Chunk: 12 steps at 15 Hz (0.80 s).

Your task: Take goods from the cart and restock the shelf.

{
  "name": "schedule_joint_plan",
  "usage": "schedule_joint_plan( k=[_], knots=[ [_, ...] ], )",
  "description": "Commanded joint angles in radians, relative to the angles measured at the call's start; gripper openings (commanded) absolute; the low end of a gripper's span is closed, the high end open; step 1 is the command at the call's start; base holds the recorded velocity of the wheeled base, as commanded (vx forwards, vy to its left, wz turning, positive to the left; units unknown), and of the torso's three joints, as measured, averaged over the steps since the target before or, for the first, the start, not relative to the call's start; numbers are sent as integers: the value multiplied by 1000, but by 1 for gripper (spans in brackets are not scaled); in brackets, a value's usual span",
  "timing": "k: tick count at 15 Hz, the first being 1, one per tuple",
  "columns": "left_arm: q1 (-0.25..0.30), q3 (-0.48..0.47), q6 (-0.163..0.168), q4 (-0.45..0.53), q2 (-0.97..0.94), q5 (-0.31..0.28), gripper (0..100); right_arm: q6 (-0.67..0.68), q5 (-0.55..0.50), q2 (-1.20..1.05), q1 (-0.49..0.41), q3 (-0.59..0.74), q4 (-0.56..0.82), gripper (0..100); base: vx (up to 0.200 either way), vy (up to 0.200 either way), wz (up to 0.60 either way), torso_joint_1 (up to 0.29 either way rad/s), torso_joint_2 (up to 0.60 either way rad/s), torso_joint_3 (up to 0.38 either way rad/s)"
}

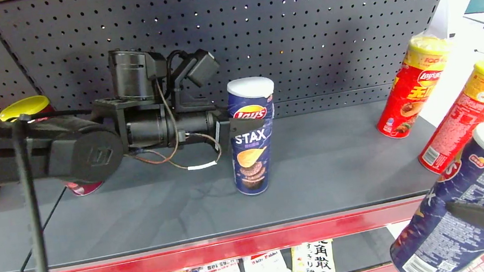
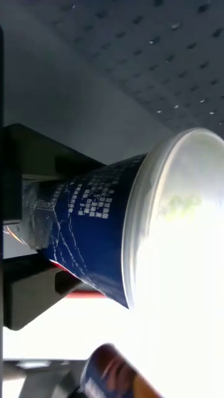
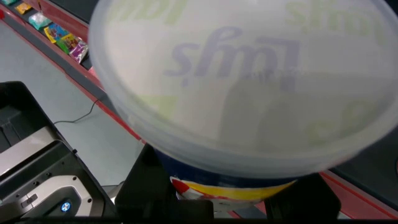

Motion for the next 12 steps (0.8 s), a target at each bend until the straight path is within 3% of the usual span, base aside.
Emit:
schedule_joint_plan(
  k=[1,4,12],
  knots=[
    [-28,102,4,-3,-109,16,0,-1,3,5,2,-1,0,0,0,0,0,0,0,0],
    [-61,151,0,-32,-132,59,0,-1,3,11,2,-1,-5,0,0,0,0,0,0,0],
    [-62,262,-2,-161,-124,79,0,-1,3,14,2,-4,-5,0,0,0,0,0,0,0]
  ],
)
